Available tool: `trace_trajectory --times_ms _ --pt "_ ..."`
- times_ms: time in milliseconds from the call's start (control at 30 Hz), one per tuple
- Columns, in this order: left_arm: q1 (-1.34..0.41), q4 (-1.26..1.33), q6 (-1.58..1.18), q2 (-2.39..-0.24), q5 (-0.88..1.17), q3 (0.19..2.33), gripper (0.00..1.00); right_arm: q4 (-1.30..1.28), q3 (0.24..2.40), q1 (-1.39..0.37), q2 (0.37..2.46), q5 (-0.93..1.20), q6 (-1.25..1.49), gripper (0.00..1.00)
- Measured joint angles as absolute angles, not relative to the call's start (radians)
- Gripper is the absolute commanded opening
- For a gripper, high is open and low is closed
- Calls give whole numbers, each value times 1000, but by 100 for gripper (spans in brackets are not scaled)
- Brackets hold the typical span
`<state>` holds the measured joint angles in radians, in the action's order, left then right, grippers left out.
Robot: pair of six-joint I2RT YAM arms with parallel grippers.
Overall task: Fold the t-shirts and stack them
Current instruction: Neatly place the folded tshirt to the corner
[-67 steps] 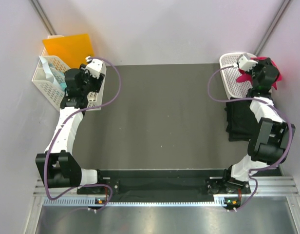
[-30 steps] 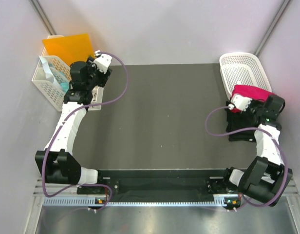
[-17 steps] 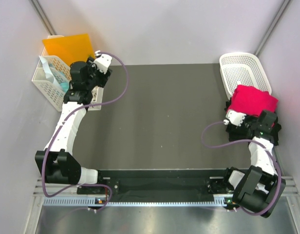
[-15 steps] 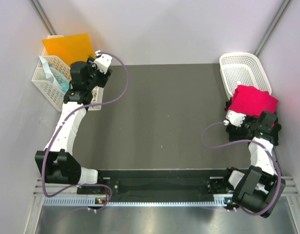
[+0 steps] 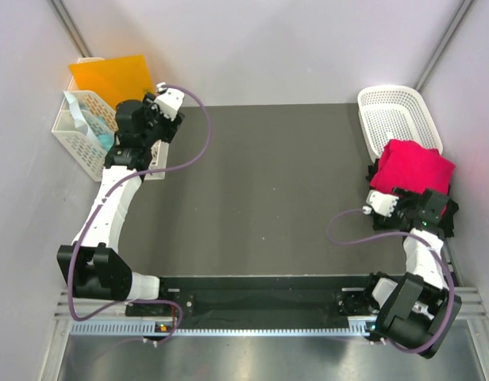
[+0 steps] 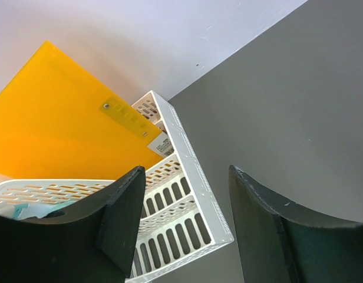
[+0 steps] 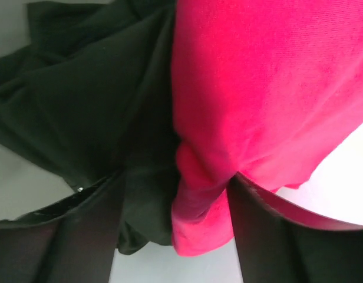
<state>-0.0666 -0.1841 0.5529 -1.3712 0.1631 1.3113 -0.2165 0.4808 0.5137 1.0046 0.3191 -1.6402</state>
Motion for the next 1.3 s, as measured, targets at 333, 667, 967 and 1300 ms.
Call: trace_trajectory --times_ms 333,667,967,1300 --pt "-67 -184 553 -1374 163 1313 64 -635 564 516 790 423 -1668 73" --pt "-80 -181 545 -1386 163 1313 63 -588 720 516 606 590 -1385 0" --pt "-107 -179 543 -1413 163 1324 63 -89 649 399 994 292 -1237 0" --pt "-121 -174 553 -1425 150 1356 64 166 587 361 1275 107 -1329 0"
